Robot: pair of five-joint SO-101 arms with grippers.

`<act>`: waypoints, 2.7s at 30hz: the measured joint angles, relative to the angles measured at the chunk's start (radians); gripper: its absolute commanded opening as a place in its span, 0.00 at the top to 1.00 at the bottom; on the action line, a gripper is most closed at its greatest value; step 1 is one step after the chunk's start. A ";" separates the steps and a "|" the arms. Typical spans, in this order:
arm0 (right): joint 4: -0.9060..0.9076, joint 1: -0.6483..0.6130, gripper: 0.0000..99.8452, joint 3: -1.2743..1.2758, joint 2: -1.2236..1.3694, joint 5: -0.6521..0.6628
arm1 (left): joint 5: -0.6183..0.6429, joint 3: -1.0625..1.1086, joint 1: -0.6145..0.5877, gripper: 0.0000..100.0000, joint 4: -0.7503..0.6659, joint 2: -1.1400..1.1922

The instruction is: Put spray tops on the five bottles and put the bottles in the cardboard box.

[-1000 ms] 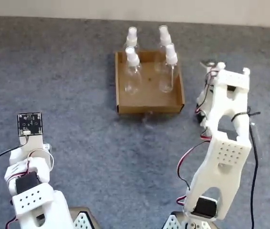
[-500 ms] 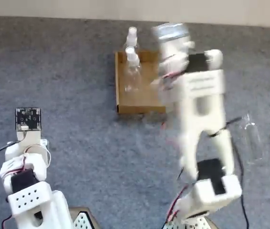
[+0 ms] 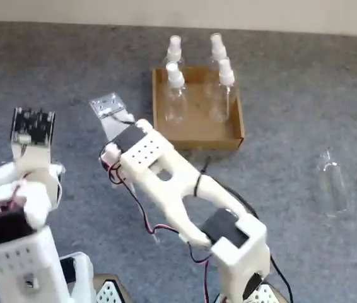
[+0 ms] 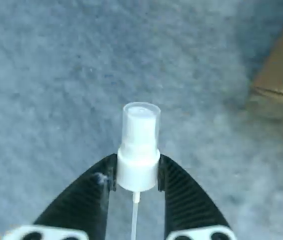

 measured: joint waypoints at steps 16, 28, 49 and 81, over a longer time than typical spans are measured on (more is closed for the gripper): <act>0.184 0.000 0.75 -0.051 -0.006 0.029 | 0.084 -0.129 0.057 0.87 0.002 0.244; 0.471 0.242 0.75 -0.100 -0.299 0.279 | 0.238 -0.152 0.265 0.87 0.002 0.250; 0.201 1.353 0.75 0.144 -0.235 0.979 | 0.559 -0.049 0.433 0.87 -0.339 0.730; 0.210 1.430 0.75 -0.094 0.021 0.988 | 0.562 0.164 0.509 0.87 -0.552 0.746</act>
